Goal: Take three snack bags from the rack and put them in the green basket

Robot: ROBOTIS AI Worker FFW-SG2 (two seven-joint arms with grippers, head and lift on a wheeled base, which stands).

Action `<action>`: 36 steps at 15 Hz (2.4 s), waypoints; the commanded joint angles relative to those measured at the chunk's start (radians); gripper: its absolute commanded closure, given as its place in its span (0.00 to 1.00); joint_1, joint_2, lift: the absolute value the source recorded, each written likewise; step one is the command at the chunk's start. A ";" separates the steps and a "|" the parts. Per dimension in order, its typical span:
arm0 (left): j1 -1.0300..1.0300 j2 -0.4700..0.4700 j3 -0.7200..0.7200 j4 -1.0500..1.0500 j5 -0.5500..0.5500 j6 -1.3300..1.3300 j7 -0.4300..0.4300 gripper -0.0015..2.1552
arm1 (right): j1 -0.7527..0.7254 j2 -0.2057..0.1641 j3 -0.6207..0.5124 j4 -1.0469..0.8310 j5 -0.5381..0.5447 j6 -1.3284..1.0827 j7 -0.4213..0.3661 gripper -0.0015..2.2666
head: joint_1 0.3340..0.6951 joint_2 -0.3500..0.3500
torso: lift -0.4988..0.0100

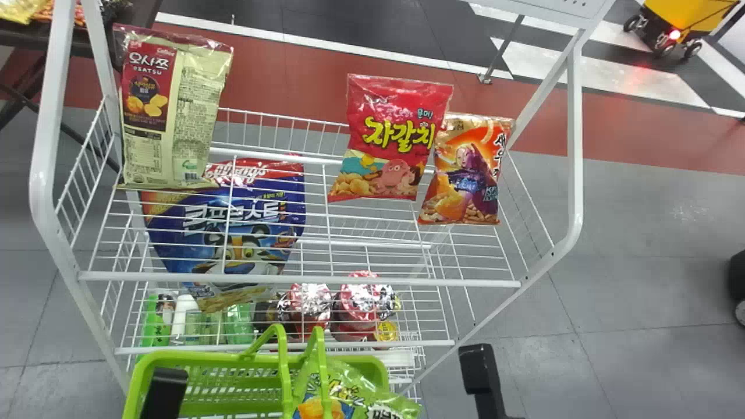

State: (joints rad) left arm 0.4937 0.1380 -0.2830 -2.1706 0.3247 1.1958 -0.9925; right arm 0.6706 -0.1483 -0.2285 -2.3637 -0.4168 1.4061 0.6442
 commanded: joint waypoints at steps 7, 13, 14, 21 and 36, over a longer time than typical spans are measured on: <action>-0.020 -0.006 -0.018 0.011 -0.001 -0.003 -0.002 0.84 | -0.106 -0.025 0.190 0.166 0.161 -0.134 -0.109 0.03 | 1.00 0.00 | 0.97; -0.020 -0.005 -0.016 0.011 -0.001 0.000 -0.003 0.84 | -0.103 -0.022 0.201 0.228 0.187 -0.407 -0.143 0.03 | 1.00 0.00 | 0.97; -0.020 -0.005 -0.015 0.011 -0.001 0.000 -0.003 0.84 | -0.071 -0.020 0.173 0.172 0.173 -0.425 -0.143 0.03 | 1.00 0.00 | 0.97; -0.041 -0.005 -0.018 0.018 -0.001 0.009 0.002 0.84 | -0.014 0.004 0.000 0.064 0.079 -0.407 -0.107 0.04 | 1.00 0.00 | 0.97; -0.044 -0.006 -0.036 0.023 0.000 0.031 -0.005 0.84 | -0.465 0.105 0.046 0.546 0.288 -1.379 -0.348 0.04 | 1.00 0.00 | 0.97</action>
State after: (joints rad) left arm 0.4448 0.1319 -0.3227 -2.1440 0.3250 1.2254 -0.9965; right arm 0.2749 -0.0425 -0.2043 -1.8988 -0.1676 0.0619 0.3108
